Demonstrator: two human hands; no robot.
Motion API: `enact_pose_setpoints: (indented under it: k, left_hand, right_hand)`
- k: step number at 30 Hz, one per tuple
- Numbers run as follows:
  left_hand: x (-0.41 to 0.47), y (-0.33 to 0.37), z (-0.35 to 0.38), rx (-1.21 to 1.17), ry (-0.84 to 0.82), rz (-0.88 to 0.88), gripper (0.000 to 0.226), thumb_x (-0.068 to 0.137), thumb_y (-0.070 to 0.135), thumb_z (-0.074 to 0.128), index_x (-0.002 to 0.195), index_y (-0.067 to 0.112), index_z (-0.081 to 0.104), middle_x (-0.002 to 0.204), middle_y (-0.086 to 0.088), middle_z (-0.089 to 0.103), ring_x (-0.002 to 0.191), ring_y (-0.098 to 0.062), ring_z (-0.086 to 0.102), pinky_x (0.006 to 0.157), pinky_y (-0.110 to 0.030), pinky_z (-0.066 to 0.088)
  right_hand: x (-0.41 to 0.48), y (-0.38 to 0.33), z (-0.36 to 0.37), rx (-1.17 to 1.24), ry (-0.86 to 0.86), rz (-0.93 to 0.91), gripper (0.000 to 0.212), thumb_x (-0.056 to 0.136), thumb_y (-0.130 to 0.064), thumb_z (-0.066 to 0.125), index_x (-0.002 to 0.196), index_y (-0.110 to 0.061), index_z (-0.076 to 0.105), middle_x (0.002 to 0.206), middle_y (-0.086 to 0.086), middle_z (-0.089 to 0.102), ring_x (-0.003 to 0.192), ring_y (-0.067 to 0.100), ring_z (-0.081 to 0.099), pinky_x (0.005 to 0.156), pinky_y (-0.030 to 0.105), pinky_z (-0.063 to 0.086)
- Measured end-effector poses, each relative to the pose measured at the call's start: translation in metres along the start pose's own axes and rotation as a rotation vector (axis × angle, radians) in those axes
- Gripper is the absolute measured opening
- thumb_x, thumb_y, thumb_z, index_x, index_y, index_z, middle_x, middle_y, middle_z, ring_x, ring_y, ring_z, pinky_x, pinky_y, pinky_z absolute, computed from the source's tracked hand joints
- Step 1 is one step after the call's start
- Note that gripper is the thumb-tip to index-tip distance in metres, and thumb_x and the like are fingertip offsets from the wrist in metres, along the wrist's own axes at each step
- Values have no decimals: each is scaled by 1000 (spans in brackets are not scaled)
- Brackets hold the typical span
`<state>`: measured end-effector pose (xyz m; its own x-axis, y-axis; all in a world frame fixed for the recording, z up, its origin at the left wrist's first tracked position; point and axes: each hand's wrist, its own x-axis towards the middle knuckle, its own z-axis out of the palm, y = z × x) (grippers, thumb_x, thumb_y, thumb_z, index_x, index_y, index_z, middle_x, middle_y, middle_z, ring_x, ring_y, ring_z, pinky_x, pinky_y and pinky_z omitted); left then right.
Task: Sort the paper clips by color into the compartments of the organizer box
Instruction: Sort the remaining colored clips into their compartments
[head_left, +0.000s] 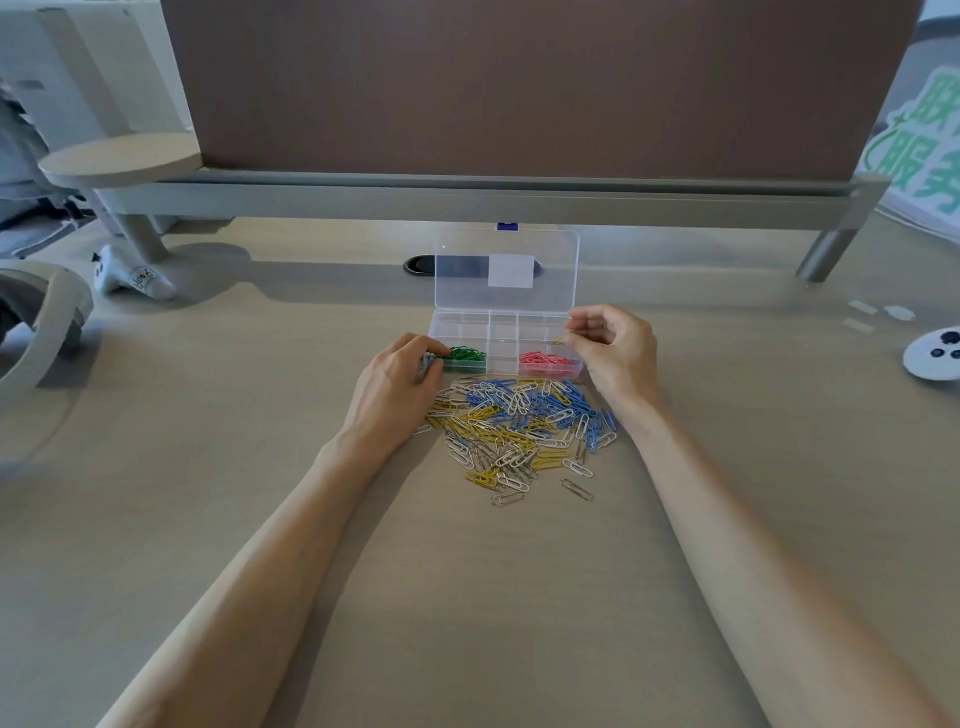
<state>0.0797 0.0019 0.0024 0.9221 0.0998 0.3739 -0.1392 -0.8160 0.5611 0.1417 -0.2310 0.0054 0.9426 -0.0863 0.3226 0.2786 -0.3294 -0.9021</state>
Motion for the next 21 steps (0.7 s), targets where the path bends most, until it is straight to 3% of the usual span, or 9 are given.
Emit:
enact_pose_setpoints:
  k: [6,9,13,17,21]
  left_hand:
    - [-2,1,0,-5,-3,0,21,94,17,53,111,21,64,115,1,63,96,-21,59,72,-26,37]
    - [-12,0,-4,-94,69,59,19,94,13,54,107,22,65,109,5,61,90,-16,59,73,-28,44]
    - [-31,-7,-12,-28,132,111,19,92,11,57,105,22,67,99,9,57,91,-12,50,74,-27,40]
    - [-36,-13,-14,10,70,56,18,92,16,59,103,27,69,99,13,56,91,-8,44,76,-27,39]
    - [-36,-15,-14,10,47,46,16,92,18,60,101,26,71,97,13,57,89,-7,43,76,-24,36]
  right_hand:
    - [-3,-2,0,-39,47,-19,22,84,2,63,96,-14,72,89,-3,72,86,9,68,83,21,55]
    - [-13,-4,-2,-137,70,-134,22,87,2,59,100,-11,71,95,-3,69,86,9,65,82,18,54]
    - [-31,-8,-5,-369,-101,-455,8,87,-10,66,92,-12,72,88,-7,64,79,9,56,71,18,46]
    - [-38,-13,-2,-559,-238,-546,13,82,-10,73,95,-15,75,92,-2,71,86,12,54,75,26,43]
    - [-33,-20,5,-774,-282,-544,19,83,-15,72,101,-13,76,88,5,64,88,22,48,72,34,44]
